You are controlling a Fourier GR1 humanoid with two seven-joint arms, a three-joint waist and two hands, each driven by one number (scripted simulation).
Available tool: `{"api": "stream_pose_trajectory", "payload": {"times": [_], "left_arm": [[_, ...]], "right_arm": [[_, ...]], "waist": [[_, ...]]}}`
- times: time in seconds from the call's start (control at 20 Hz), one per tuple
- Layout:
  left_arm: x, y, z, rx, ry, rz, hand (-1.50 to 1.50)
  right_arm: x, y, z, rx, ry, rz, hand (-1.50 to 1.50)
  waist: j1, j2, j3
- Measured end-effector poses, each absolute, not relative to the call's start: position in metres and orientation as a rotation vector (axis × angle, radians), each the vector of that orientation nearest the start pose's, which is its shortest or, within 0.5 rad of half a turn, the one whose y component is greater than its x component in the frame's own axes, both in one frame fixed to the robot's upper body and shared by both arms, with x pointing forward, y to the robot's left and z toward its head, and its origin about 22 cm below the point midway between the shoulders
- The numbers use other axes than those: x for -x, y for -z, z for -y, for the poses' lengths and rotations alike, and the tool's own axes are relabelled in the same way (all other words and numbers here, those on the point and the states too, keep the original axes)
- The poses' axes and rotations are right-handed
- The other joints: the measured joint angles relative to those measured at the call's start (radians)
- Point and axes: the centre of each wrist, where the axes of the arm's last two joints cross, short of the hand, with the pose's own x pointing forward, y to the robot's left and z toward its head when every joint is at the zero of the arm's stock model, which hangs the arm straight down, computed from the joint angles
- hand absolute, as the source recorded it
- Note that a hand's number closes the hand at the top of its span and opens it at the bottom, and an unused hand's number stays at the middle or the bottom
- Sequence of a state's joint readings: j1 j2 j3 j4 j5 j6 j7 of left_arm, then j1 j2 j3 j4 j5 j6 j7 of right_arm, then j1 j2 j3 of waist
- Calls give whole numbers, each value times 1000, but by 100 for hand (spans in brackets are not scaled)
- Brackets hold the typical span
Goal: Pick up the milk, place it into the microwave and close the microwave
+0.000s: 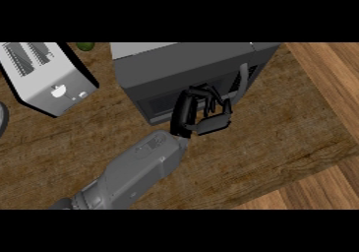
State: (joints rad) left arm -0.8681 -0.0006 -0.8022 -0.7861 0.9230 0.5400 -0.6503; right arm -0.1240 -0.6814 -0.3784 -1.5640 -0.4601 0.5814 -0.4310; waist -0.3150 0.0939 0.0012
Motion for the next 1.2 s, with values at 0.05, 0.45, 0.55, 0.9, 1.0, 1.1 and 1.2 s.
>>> {"api": "stream_pose_trajectory", "payload": {"times": [0.05, 0.45, 0.55, 0.9, 1.0, 1.1, 1.2], "left_arm": [[-338, -20, -14, 315, 78, 1860, 150], [-339, -20, -13, 314, 66, 1878, 150], [-338, -20, -13, 322, 69, 1882, 150], [-338, -21, -10, 339, 72, 1888, 150], [-338, -22, -9, 341, 72, 1890, 150], [-338, -22, -9, 343, 67, 1889, 150], [-338, -22, -9, 345, 63, 1889, 150]], "right_arm": [[-249, -164, 433, -111, -493, 2215, -150], [-250, -185, 447, -35, -546, 2219, -150], [-251, -187, 450, -31, -545, 2217, -150], [-254, -184, 459, -58, -496, 2211, -150], [-255, -184, 461, -63, -483, 2209, -150], [-256, -184, 463, -70, -469, 2210, -150], [-257, -185, 466, -73, -458, 2210, -150]], "waist": [[-1, 1, 0], [-2, 3, 2], [1, 6, 2], [9, 10, 4], [10, 12, 5], [11, 12, 6], [11, 12, 6]]}}
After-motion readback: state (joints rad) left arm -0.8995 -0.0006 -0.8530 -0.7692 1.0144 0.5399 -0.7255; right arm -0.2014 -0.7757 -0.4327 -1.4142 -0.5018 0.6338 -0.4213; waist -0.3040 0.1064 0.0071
